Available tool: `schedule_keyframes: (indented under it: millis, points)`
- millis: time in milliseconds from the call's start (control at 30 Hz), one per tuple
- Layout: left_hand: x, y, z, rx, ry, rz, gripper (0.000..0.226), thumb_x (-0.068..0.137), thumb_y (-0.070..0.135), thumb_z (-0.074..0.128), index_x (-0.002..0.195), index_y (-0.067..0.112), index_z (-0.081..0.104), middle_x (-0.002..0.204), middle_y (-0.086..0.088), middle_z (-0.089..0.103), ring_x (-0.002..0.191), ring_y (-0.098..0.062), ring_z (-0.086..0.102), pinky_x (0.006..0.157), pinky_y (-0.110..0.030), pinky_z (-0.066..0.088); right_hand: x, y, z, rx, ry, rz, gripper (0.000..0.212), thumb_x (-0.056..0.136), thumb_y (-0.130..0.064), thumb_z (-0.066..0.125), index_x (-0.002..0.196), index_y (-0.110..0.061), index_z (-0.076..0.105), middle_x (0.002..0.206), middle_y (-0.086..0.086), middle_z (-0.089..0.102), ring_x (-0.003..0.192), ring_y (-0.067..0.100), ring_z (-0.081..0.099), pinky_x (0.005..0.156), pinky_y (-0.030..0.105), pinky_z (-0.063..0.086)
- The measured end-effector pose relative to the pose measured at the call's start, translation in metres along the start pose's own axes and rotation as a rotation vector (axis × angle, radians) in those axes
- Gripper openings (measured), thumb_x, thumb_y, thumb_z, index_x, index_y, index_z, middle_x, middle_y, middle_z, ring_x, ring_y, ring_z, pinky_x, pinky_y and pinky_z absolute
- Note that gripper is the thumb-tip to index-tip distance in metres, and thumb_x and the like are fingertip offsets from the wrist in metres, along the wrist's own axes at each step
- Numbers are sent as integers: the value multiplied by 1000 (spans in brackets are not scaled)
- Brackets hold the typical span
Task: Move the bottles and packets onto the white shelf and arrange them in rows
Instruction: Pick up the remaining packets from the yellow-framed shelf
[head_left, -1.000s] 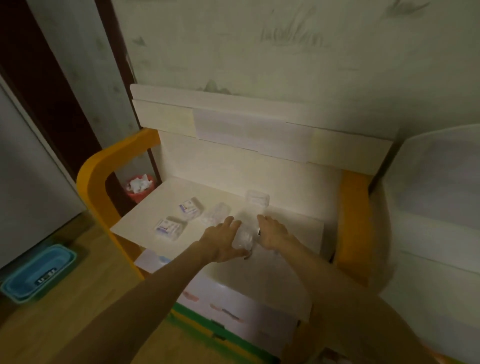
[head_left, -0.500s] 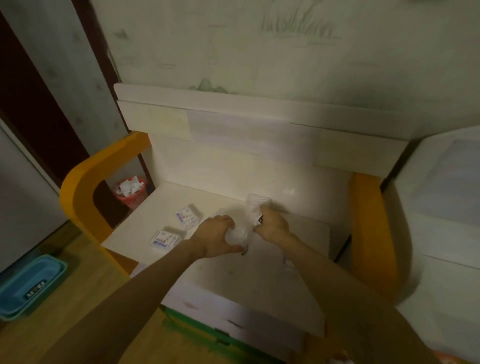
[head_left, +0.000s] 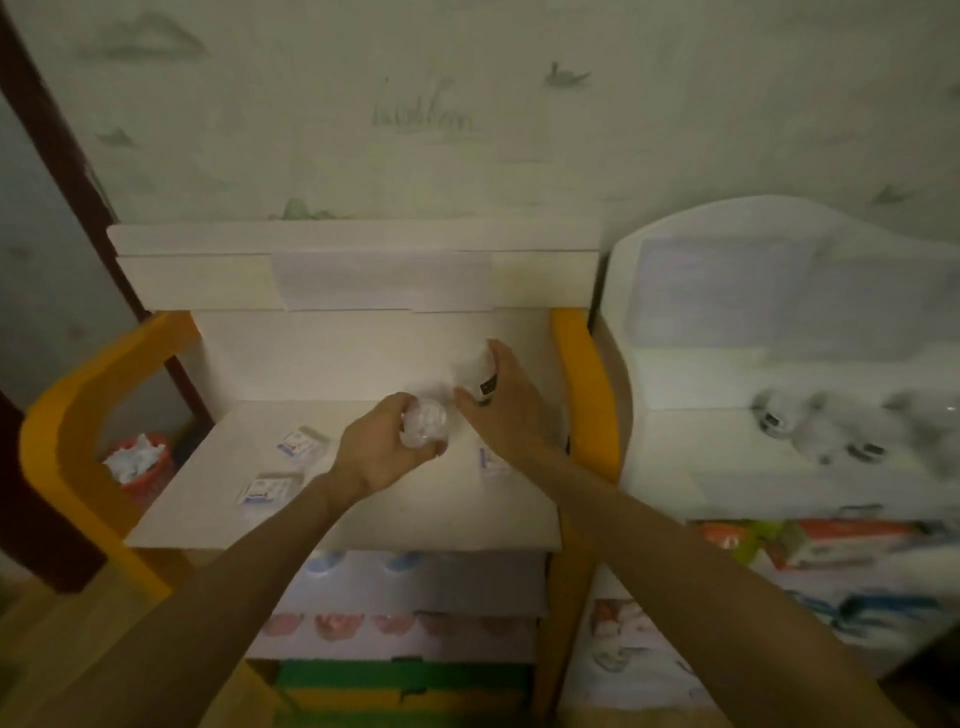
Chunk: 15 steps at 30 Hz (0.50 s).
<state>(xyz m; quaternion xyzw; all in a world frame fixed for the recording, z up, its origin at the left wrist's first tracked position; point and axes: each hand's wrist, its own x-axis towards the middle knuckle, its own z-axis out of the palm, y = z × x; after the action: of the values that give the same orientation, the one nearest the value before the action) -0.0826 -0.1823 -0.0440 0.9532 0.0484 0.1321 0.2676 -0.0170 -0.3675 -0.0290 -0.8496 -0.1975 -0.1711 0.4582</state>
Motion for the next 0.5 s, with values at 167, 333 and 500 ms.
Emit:
schedule_keyframes:
  millis: [167, 333, 500]
  points:
    - [-20, 69, 13, -115, 217, 138, 51, 75, 71, 66, 108, 35, 54, 97, 17, 61, 84, -7, 60, 74, -26, 49, -53, 10, -61, 139, 243, 92, 75, 83, -34, 76, 146, -20, 37, 137, -2, 53, 119, 3, 49, 96, 5, 39]
    - [-18, 137, 24, -127, 254, 392, 54, 75, 73, 65, 107, 30, 58, 95, 14, 63, 82, -3, 58, 71, -24, 52, -80, 41, -132, 94, 419, 190, 70, 83, -39, 76, 142, -28, 39, 135, -8, 54, 119, 1, 49, 102, 21, 44]
    - [-14, 197, 56, -47, 212, 528, 68, 73, 74, 67, 120, 26, 56, 112, 7, 63, 98, -15, 62, 76, -34, 56, -99, 83, -195, 12, 569, 320, 67, 84, -34, 71, 142, -25, 38, 136, -5, 51, 121, 14, 53, 101, 33, 47]
